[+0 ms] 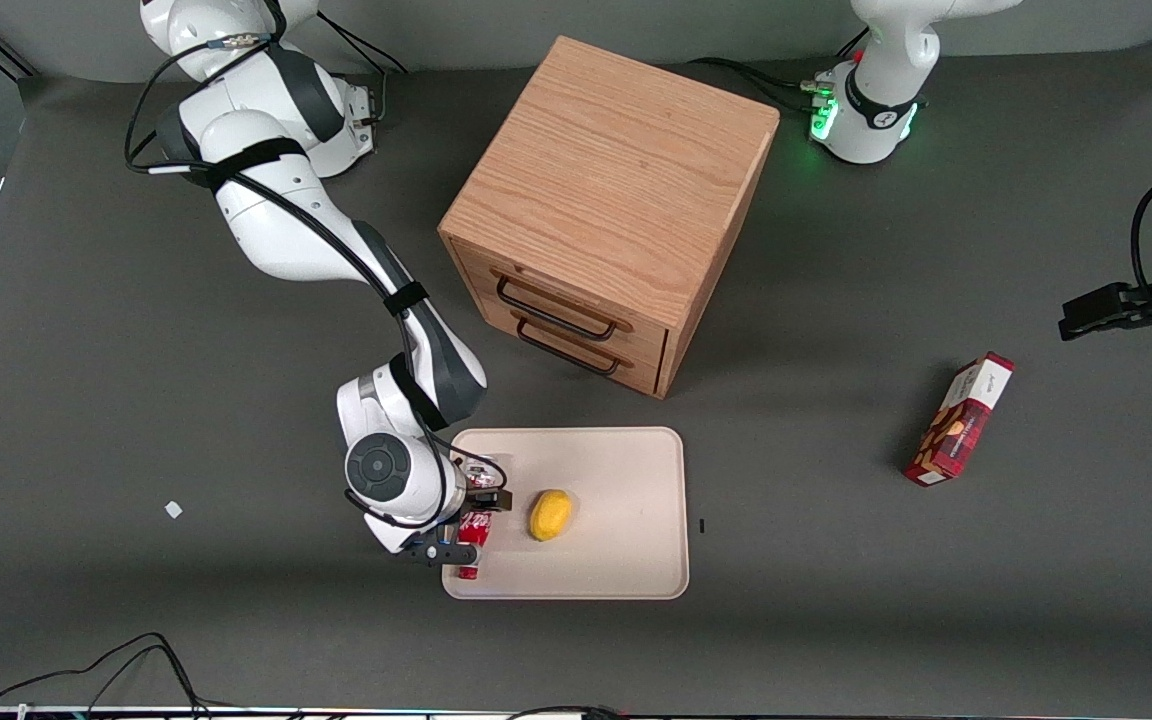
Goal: Place coke bottle on tray
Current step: 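Lower the bottle onto the tray beside the lemon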
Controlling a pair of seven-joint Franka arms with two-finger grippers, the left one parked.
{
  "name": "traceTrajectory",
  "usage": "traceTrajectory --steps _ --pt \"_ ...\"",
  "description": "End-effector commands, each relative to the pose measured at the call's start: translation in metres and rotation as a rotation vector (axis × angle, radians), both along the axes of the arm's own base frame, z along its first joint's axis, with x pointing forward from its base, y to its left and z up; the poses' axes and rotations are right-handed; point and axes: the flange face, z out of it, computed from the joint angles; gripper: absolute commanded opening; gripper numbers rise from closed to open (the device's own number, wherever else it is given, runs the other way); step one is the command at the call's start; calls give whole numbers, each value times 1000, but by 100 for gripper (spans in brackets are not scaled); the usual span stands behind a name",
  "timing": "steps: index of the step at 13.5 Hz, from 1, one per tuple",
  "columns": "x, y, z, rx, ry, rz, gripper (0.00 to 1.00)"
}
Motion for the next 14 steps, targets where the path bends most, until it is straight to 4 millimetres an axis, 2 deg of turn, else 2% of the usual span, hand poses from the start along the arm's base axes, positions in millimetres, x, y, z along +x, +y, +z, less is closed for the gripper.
traceTrajectory --steps 1,10,14 --pt "2 3 1 -18 -16 10 100" --pt "2 4 7 -16 -14 8 100" --pt "6 4 43 8 -43 -52 100"
